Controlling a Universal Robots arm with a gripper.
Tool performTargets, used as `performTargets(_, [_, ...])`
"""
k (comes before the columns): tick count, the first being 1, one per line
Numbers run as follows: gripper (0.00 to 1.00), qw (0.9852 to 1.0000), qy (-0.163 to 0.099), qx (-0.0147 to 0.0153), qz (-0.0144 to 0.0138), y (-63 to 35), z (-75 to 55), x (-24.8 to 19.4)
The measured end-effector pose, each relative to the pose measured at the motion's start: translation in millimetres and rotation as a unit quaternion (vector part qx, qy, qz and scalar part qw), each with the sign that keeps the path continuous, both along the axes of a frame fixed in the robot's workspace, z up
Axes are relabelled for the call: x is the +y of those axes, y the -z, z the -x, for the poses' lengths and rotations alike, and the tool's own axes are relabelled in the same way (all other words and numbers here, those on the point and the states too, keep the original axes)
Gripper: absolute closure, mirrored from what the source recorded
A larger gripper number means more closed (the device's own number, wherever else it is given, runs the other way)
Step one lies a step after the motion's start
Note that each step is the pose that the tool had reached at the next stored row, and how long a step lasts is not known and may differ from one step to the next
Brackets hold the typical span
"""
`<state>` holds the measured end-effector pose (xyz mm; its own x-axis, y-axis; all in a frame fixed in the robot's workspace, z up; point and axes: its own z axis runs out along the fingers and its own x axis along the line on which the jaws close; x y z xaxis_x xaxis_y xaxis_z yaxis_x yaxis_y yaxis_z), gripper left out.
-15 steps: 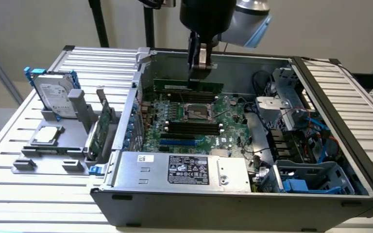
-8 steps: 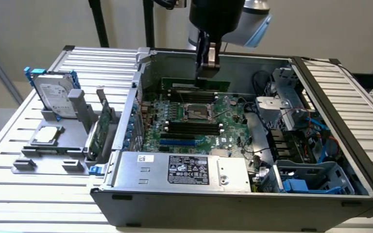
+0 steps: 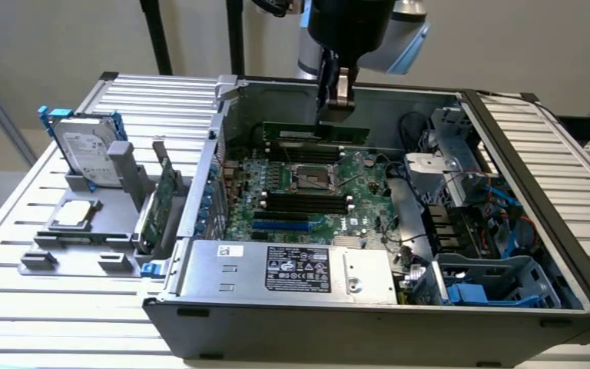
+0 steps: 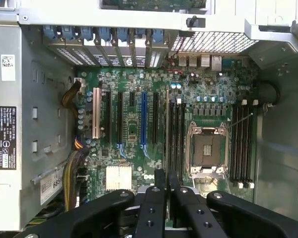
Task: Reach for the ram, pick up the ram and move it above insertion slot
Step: 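Pick up the ram and move it above insertion slot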
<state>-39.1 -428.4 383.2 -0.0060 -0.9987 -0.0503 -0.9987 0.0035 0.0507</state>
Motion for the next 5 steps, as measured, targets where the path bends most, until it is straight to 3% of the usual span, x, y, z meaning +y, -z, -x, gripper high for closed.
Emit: performTargets(5, [0.87, 1.0, 0.0, 0.0, 0.0, 0.0, -0.1, 0.0])
